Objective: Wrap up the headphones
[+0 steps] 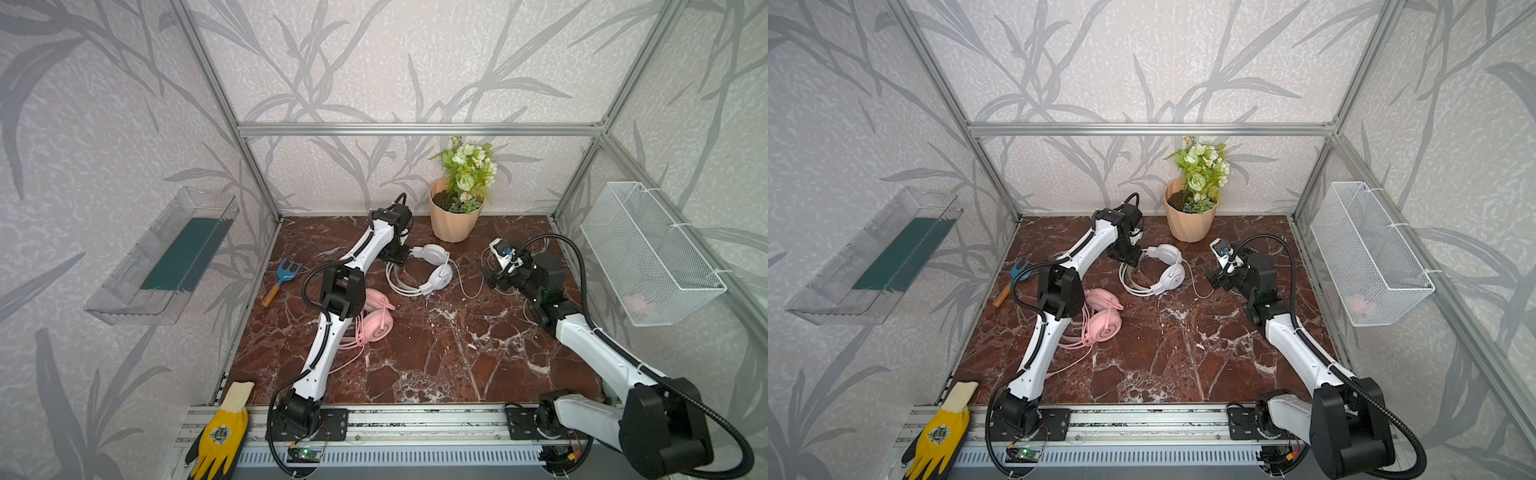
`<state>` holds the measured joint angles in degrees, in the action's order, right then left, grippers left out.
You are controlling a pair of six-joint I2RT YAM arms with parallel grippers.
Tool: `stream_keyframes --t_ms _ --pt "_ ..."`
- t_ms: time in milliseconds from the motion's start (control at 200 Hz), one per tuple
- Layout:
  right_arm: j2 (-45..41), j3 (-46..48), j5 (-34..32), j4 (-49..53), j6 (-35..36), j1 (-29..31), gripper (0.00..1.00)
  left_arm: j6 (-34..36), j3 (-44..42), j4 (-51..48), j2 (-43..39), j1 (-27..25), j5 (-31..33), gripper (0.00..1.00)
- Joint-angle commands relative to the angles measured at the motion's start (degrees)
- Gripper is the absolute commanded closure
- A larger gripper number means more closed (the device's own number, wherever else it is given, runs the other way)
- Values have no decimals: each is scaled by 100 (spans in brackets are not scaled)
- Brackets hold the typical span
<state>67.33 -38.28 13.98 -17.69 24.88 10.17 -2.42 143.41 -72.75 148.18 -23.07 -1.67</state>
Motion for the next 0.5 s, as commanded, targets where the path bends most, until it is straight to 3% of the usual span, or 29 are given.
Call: stream_keyframes --t_ms 0,180,315,495 --pt "-106 -26 60 -43 -96 -15 1 -446 -95 -631 -368 48 -108 37" --pt "-124 -30 80 -69 -101 -16 1 -1189 -261 -935 -342 48 -253 34" --pt "-132 -14 80 -76 -98 -15 1 -1378 -345 -772 -287 16 -621 33" --pt "-185 24 39 -67 -56 -15 1 -1536 -344 -818 -137 -35 -661 38"
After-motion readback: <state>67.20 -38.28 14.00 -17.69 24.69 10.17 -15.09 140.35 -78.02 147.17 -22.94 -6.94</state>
